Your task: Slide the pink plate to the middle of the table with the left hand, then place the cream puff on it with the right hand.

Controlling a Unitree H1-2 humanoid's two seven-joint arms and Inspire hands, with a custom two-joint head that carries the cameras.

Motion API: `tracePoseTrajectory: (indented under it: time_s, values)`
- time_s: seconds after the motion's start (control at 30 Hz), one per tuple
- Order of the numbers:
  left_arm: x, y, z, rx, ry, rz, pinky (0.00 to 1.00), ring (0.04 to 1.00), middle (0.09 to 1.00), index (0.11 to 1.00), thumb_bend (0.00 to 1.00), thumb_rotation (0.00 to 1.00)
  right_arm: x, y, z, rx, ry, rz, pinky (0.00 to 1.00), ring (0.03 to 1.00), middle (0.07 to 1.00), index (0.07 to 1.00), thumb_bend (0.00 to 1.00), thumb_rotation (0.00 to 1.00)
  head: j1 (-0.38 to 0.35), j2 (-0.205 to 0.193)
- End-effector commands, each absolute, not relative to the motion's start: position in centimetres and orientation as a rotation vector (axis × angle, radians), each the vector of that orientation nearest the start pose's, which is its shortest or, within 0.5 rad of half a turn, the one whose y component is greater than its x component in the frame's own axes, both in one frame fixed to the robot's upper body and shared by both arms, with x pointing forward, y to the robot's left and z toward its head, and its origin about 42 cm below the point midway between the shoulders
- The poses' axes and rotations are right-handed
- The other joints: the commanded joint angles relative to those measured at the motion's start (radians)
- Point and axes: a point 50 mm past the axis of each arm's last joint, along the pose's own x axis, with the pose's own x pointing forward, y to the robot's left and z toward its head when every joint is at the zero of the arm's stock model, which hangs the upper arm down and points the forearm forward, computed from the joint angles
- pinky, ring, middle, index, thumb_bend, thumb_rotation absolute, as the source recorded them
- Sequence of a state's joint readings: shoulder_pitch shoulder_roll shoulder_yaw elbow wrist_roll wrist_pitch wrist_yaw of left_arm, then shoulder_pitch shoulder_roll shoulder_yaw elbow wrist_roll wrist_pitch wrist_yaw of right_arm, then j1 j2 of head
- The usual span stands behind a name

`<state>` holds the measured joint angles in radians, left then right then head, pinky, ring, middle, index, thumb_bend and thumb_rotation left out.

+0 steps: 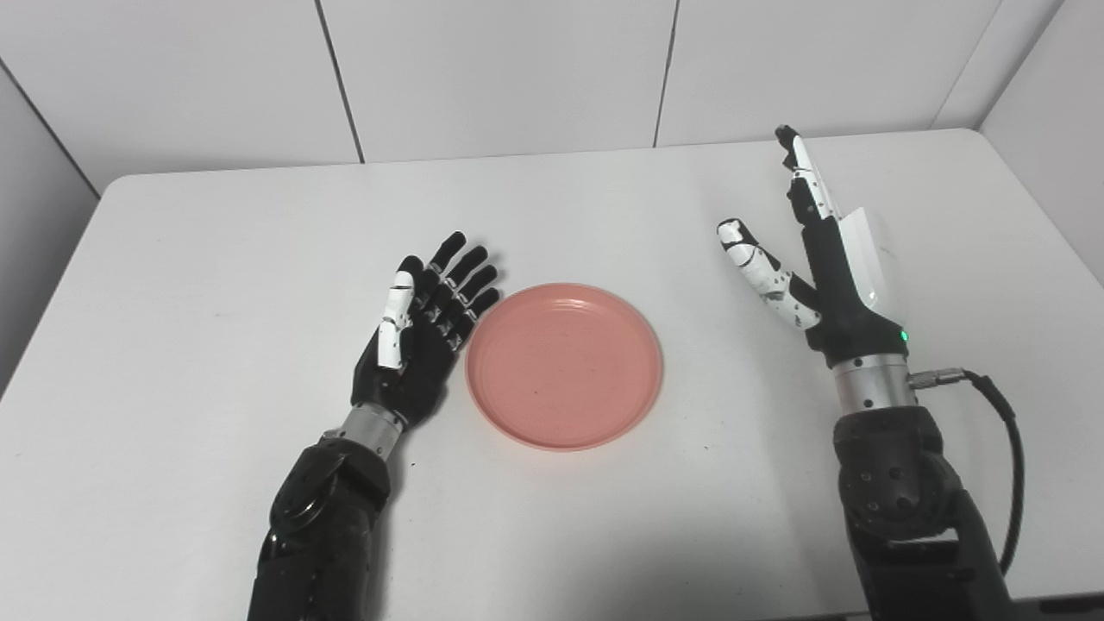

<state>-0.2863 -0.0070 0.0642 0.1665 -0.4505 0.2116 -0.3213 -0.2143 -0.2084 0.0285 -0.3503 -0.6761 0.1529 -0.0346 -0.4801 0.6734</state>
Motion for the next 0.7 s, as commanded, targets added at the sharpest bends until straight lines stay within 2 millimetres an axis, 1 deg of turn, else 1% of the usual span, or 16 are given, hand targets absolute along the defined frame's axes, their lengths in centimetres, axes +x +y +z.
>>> tracePoseTrajectory:
  time_s: [0.0,0.03,0.07,0.1,0.13,0.17,0.2,0.27,0.37,0.4,0.5,0.67]
  values:
    - [35.7,19.9,9.4,-0.454,0.182,-0.329,0.95,0.932,0.93,0.931,0.42,1.0,32.2,-25.2,27.3,-0.872,-0.501,-0.25,0.85,0.93,0.969,0.976,0.71,0.98,-0.017,-0.008]
    - [35.8,20.0,9.3,-0.458,0.182,-0.33,0.95,0.933,0.932,0.932,0.42,1.0,32.2,-25.5,27.4,-0.885,-0.494,-0.264,0.84,0.924,0.964,0.965,0.72,0.96,-0.017,-0.008]
    - [35.9,20.2,9.2,-0.462,0.181,-0.331,0.95,0.933,0.932,0.933,0.42,1.0,32.2,-25.7,27.5,-0.897,-0.488,-0.279,0.84,0.918,0.96,0.958,0.72,0.95,-0.034,-0.013]
    - [35.9,20.3,9.2,-0.465,0.181,-0.332,0.96,0.935,0.935,0.935,0.42,1.0,32.2,-25.9,27.6,-0.904,-0.484,-0.289,0.81,0.903,0.95,0.947,0.73,0.93,-0.034,-0.013]
    - [36.0,20.5,9.1,-0.463,0.182,-0.329,0.96,0.935,0.935,0.935,0.42,1.0,32.2,-26.4,27.7,-0.925,-0.482,-0.303,0.8,0.895,0.945,0.943,0.74,0.91,-0.052,-0.016]
    - [36.0,20.6,9.1,-0.462,0.183,-0.326,0.95,0.934,0.935,0.934,0.43,1.0,32.2,-26.8,27.8,-0.939,-0.48,-0.312,0.79,0.889,0.941,0.943,0.74,0.88,-0.052,-0.016]
    - [36.1,20.8,9.0,-0.462,0.182,-0.325,0.95,0.933,0.934,0.935,0.42,1.0,32.2,-27.3,27.9,-0.954,-0.479,-0.324,0.77,0.878,0.936,0.943,0.75,0.84,-0.072,-0.02]
    - [36.2,21.2,8.9,-0.466,0.185,-0.323,0.95,0.932,0.934,0.936,0.42,1.0,32.3,-28.2,28.1,-0.984,-0.467,-0.346,0.76,0.872,0.934,0.944,0.76,0.82,-0.086,-0.021]
    - [36.6,21.5,8.7,-0.475,0.192,-0.321,0.96,0.932,0.936,0.94,0.43,1.0,32.4,-29.5,28.3,-1.019,-0.421,-0.369,0.74,0.872,0.942,0.958,0.79,0.8,-0.101,-0.026]
    - [36.7,21.7,8.7,-0.484,0.192,-0.32,0.96,0.933,0.937,0.941,0.43,1.0,32.3,-30.0,28.4,-1.027,-0.395,-0.373,0.74,0.871,0.943,0.961,0.8,0.8,-0.116,-0.029]
    - [37.0,22.0,8.7,-0.503,0.194,-0.31,0.97,0.934,0.936,0.938,0.41,1.0,32.1,-31.3,28.6,-1.047,-0.34,-0.378,0.7,0.858,0.95,0.995,0.78,0.76,-0.131,-0.031]
    - [37.4,22.4,8.6,-0.53,0.205,-0.3,0.97,0.935,0.935,0.932,0.4,1.0,32.0,-33.4,28.7,-1.117,-0.269,-0.372,0.74,0.895,0.956,0.992,0.8,0.75,-0.152,-0.034]
